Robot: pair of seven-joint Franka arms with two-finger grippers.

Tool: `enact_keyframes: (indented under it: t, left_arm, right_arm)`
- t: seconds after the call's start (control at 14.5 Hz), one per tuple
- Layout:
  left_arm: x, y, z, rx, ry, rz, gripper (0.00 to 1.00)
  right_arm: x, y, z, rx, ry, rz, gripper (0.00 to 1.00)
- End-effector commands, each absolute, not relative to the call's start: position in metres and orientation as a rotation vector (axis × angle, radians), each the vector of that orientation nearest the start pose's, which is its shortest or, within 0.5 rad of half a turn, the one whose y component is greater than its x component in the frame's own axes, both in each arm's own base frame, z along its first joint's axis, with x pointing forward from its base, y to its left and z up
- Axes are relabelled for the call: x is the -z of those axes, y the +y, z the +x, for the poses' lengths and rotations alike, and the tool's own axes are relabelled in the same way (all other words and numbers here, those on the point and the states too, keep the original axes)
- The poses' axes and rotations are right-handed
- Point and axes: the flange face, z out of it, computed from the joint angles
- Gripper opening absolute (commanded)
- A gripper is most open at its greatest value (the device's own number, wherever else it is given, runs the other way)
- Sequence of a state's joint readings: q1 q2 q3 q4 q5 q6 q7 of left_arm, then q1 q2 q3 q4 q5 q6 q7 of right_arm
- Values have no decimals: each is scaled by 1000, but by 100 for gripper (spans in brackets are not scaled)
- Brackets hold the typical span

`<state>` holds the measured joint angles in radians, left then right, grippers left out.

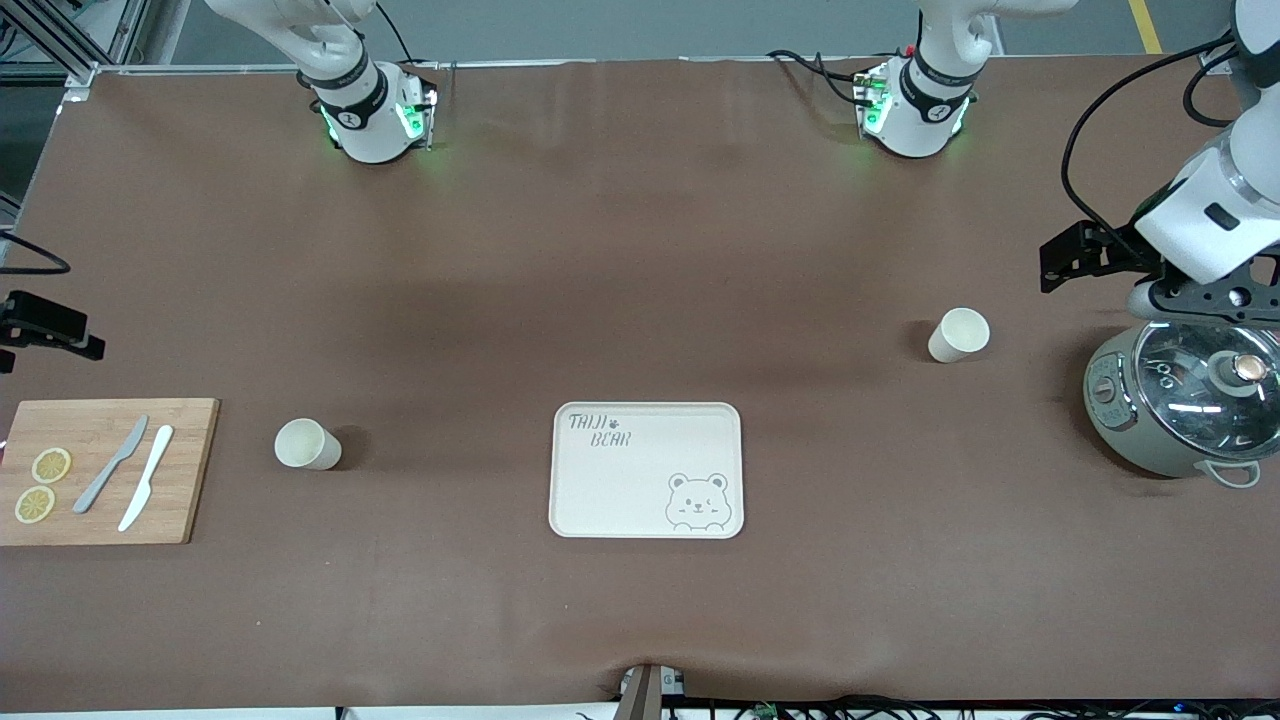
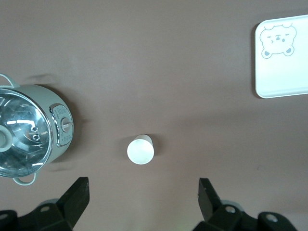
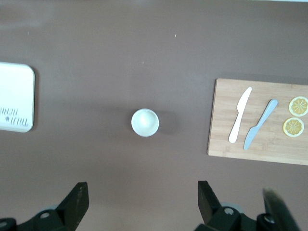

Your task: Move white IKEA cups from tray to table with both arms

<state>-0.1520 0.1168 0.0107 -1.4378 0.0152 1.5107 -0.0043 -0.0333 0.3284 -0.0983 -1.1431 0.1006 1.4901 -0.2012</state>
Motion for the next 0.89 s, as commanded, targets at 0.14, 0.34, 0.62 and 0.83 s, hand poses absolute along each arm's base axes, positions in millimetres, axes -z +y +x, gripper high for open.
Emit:
enact_keyframes:
  t: [0.14, 0.34, 0.62, 0.83]
  left_arm:
    - [-606, -83, 587, -83, 189, -3124, 100]
    - [-611, -82, 586, -71, 187, -3123, 100]
    - [-617, -81, 583, -54, 187, -3123, 100]
    - [-617, -80, 583, -54, 184, -3123, 100]
  right_arm:
    - [-623, -17, 646, 61, -140, -3203, 100]
    - [-608, -19, 645, -9, -145, -3188, 100]
    - [-606, -13, 639, -84, -167, -3180, 100]
    - [-602, 12, 640, -87, -210, -3198, 100]
